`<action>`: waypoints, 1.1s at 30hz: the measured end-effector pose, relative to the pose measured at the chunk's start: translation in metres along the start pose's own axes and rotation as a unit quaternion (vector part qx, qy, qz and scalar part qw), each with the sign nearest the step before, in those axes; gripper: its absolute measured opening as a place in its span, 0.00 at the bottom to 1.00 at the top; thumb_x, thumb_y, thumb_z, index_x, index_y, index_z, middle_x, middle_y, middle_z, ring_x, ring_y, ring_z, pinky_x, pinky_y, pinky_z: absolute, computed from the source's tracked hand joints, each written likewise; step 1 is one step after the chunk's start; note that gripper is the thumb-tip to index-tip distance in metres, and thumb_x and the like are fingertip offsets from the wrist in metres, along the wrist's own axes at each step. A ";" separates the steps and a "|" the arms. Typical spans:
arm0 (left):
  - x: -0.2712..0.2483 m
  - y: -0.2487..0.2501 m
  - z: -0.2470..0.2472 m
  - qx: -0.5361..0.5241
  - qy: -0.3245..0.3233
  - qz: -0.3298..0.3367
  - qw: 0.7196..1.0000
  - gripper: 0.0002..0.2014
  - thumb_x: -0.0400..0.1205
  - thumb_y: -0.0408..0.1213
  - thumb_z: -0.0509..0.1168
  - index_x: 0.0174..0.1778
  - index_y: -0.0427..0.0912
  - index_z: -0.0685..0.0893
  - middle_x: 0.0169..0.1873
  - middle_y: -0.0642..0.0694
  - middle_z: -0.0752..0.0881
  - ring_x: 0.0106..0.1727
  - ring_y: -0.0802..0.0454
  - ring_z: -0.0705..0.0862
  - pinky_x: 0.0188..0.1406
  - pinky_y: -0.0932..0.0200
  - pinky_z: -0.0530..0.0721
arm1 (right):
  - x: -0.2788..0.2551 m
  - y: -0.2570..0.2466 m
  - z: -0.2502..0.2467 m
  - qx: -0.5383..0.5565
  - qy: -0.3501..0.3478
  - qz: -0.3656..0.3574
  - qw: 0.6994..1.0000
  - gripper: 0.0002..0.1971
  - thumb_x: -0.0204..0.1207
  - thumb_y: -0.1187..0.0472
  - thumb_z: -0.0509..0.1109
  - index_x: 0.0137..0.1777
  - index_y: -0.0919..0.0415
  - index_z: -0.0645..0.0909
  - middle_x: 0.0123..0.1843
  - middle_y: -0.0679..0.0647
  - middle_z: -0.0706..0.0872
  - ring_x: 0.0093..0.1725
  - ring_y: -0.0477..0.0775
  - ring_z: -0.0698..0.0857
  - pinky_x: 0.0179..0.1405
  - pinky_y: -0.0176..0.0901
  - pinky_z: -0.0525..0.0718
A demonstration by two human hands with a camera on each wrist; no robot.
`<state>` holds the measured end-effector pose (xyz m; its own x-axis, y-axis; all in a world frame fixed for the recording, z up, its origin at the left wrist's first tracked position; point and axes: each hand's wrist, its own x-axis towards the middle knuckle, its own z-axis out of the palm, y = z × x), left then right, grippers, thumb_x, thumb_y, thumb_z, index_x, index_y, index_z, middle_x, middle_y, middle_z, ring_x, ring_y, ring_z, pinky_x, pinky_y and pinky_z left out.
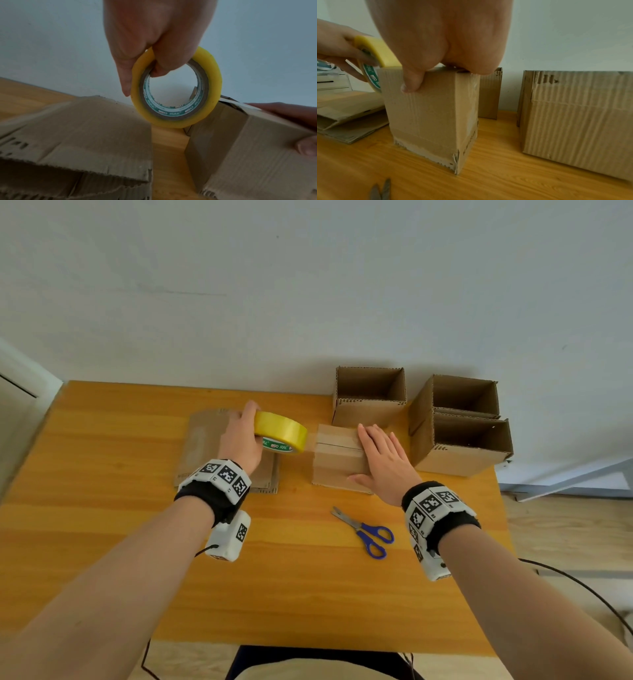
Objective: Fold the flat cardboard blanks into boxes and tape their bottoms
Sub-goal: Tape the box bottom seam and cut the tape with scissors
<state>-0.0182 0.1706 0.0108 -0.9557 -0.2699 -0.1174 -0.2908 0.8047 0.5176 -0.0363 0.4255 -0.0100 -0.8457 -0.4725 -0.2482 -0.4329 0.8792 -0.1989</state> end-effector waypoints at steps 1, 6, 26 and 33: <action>0.001 -0.002 0.002 -0.007 -0.002 -0.001 1.000 0.18 0.79 0.24 0.62 0.64 0.40 0.71 0.58 0.35 0.76 0.49 0.35 0.82 0.44 0.44 0.81 | 0.000 -0.001 -0.002 0.004 -0.001 0.004 1.000 0.47 0.77 0.41 0.66 0.84 0.59 0.40 0.85 0.55 0.50 0.84 0.55 0.46 0.79 0.48 0.37; 0.005 -0.015 0.005 -0.023 -0.014 0.013 1.000 0.18 0.78 0.24 0.63 0.62 0.40 0.71 0.61 0.36 0.76 0.52 0.35 0.82 0.51 0.39 0.82 | 0.004 -0.021 -0.010 -0.009 0.002 0.008 1.000 0.54 0.71 0.40 0.71 0.84 0.60 0.39 0.86 0.55 0.41 0.84 0.55 0.39 0.79 0.50 0.33; 0.020 -0.013 -0.023 -0.012 -0.247 0.162 0.955 0.25 0.70 0.58 0.71 0.57 0.48 0.77 0.45 0.52 0.82 0.43 0.54 0.81 0.35 0.64 0.75 | 0.022 -0.055 0.007 -0.062 -0.001 -0.023 0.998 0.42 0.79 0.41 0.62 0.84 0.48 0.40 0.85 0.58 0.49 0.84 0.61 0.44 0.81 0.60 0.41; 0.026 -0.005 -0.027 0.015 -0.259 0.187 0.947 0.21 0.80 0.59 0.58 0.52 0.44 0.81 0.43 0.45 0.85 0.42 0.47 0.84 0.38 0.52 0.81 | 0.017 -0.044 0.009 -0.051 0.001 -0.028 0.998 0.40 0.79 0.43 0.64 0.84 0.48 0.45 0.84 0.58 0.52 0.84 0.61 0.46 0.80 0.60 0.41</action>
<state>-0.0400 0.1450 0.0279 -0.8839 0.3270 -0.3342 0.0797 0.8097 0.5815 -0.0288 0.3783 -0.0138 -0.8199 -0.5212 -0.2368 -0.5089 0.8530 -0.1158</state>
